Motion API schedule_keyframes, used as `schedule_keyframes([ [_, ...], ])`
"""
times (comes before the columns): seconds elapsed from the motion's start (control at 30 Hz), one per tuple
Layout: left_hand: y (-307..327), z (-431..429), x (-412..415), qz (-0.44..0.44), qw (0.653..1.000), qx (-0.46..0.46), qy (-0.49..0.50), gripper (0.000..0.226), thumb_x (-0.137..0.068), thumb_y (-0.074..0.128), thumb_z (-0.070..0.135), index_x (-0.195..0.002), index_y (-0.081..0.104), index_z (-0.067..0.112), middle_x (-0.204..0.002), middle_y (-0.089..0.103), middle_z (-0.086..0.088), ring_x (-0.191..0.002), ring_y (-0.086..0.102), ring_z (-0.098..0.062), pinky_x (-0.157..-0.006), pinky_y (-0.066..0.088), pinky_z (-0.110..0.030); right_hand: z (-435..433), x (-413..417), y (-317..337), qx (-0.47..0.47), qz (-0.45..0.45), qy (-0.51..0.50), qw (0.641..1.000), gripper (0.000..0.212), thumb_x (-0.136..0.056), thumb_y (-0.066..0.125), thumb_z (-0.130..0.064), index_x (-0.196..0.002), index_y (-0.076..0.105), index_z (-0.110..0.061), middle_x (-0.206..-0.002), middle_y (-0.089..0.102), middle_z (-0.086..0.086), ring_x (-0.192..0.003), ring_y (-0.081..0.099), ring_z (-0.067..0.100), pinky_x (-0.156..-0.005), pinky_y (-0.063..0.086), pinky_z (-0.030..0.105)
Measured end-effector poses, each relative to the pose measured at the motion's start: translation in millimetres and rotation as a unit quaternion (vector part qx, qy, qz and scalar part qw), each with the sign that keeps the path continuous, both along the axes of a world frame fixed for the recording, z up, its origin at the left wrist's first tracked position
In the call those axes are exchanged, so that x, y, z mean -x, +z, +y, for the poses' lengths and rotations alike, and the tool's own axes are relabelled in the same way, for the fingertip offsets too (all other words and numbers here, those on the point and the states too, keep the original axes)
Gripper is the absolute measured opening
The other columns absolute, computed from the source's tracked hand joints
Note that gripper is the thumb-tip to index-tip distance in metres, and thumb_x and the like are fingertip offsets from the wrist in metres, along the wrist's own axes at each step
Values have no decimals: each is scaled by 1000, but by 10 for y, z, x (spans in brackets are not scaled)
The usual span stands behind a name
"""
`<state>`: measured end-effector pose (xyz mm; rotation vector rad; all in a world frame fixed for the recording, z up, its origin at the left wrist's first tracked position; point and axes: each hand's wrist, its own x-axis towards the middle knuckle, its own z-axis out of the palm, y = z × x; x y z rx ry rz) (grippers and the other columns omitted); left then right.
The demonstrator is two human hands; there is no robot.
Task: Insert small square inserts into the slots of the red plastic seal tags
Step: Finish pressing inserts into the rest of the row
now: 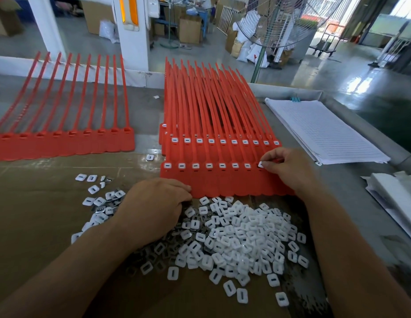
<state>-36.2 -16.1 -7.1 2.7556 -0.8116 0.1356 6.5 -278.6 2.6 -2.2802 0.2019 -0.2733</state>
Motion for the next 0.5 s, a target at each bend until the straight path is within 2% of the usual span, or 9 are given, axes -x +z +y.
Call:
schedule_keyframes([
  [0.13,-2,-5,1,2,1000,0,-1,39,-92,37,21,-122,54,38,-132,45,27,-120,39,9,-100,28,-14,-3,-15,-35,6,8,11,1000,12,-80,67,-4,-77,65,-15,-70,56,-8,-65,48,1,-52,36,0],
  [0.33,0,-3,4,4,1000,2,3,39,-92,37,21,-121,55,38,-131,46,26,-120,40,8,-100,30,-16,-14,-30,-73,32,23,32,999,19,-80,67,-8,-70,63,-23,-74,57,-9,-70,50,1,-59,36,17],
  [0.5,-9,1,5,7,1000,4,5,39,-91,38,20,-121,55,37,-131,46,26,-120,40,8,-100,29,-15,-33,-36,-112,23,29,44,998,24,-79,69,-7,-67,61,-26,-72,58,-7,-68,51,3,-60,37,18],
])
